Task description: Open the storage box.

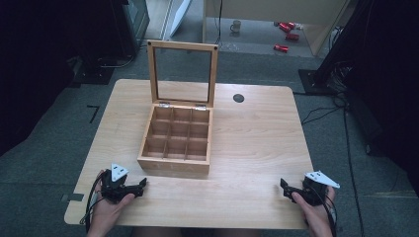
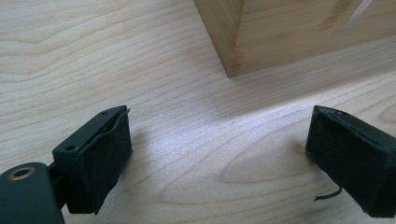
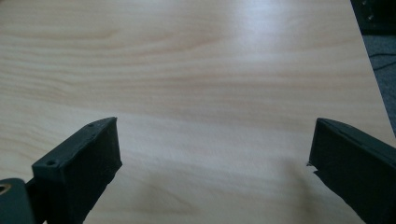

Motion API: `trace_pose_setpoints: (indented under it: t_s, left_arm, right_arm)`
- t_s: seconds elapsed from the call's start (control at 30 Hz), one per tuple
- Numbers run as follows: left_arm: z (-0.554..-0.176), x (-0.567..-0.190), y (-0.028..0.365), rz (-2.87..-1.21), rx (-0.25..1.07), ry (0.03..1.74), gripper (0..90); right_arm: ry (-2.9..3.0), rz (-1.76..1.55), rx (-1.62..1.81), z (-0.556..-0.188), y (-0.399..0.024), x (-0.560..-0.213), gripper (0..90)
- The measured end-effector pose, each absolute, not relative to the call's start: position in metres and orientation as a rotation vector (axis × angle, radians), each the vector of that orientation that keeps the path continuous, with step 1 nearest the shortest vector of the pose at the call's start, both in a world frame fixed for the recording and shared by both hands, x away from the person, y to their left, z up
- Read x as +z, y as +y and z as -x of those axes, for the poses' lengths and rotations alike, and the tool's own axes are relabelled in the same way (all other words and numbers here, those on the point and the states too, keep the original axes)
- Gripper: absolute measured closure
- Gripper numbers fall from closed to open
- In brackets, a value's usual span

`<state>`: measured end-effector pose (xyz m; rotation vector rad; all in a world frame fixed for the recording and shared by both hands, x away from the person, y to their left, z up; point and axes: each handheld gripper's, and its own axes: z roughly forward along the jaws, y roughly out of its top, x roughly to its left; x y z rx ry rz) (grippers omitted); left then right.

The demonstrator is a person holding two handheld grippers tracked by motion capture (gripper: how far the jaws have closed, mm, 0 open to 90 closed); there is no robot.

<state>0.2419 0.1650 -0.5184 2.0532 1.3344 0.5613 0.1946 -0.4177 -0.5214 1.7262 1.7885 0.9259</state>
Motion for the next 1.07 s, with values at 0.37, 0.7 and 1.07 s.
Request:
trace_pose_setpoints:
  t_s: [0.37,0.7,1.07]
  left_arm:
    - [-0.241,-0.519,0.164,-2.05,0.562,1.335,7.2]
    - [-0.241,-0.519,0.164,-2.054,0.559,1.33,7.2]
    - [-0.242,-0.519,0.164,-2.056,0.555,1.323,7.2]
  right_arm:
    - [1.814,-1.724,0.844,-0.182,-0.427,-0.526,2.2]
    - [1.849,-1.699,0.802,-0.182,-0.426,-0.526,1.6]
    - [1.859,-1.7,0.804,-0.182,-0.426,-0.526,0.4]
